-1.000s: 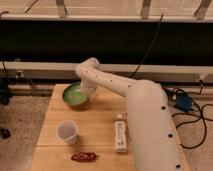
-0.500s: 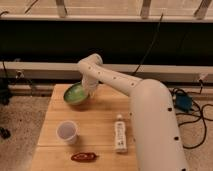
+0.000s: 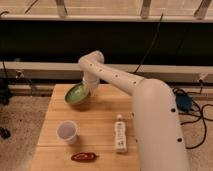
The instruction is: Pick up the ceramic bowl
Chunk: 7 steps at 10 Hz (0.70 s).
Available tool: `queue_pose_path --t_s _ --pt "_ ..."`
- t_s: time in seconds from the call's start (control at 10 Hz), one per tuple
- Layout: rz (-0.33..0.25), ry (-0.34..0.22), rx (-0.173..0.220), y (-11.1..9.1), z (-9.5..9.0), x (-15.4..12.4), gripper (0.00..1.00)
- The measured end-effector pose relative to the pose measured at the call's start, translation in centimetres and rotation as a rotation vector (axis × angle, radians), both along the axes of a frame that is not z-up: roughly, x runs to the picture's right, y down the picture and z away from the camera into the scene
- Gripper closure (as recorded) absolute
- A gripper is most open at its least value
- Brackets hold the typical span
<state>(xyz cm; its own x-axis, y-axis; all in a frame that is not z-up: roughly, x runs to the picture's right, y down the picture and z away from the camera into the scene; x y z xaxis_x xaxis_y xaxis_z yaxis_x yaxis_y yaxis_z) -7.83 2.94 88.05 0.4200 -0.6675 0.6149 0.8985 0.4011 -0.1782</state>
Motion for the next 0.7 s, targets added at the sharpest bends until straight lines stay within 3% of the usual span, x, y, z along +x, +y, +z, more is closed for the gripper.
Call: queue_pose_path --t_s 0.7 --pt "-0.009 -0.014 0.012 -0.7 -1.5 0.3 1.0"
